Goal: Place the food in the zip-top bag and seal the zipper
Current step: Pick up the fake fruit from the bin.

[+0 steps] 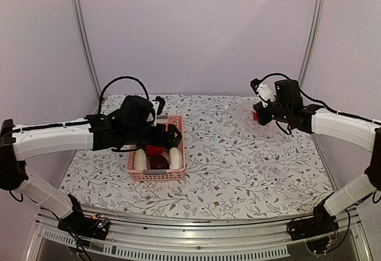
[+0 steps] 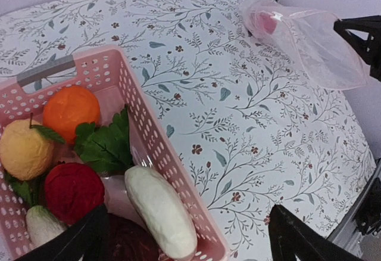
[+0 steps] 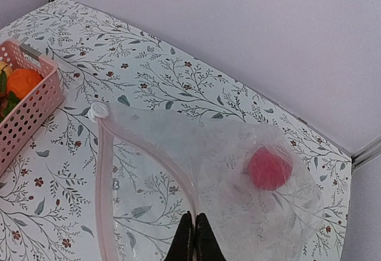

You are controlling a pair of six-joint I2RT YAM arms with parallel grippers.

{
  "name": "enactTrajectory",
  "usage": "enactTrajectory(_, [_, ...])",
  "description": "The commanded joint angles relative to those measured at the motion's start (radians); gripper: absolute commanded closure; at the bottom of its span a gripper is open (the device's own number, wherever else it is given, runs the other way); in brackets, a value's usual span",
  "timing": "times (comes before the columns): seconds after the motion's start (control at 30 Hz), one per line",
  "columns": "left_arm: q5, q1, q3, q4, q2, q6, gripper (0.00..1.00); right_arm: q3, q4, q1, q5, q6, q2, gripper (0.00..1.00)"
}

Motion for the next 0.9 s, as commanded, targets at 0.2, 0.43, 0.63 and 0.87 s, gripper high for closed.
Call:
enactTrajectory(0.2, [-0.073,-0.004,-0.002,-0.334,0.053,-0.11,0.13,-0.017,0.008,-0.006,0.011,-0.012,0.021,1.0])
enactTrajectory(0.43, [-0.04,-0.006,0.056,-0.433,0.19,-0.115,0.13,-0.017,0.008,-0.006,0.012,-0.014,0.019,1.0])
enactTrajectory(0.63, [-0.034,-0.005,0.075,-0.438,0.25,-0.113,0.16,-0.017,0.008,-0.005,0.007,-0.014,0.019,1.0])
enactTrajectory(0.87, [-0.012,-0.005,0.107,-0.427,0.315,-0.092,0.2,-0.017,0.008,-0.006,0.006,-0.014,0.02,1.0])
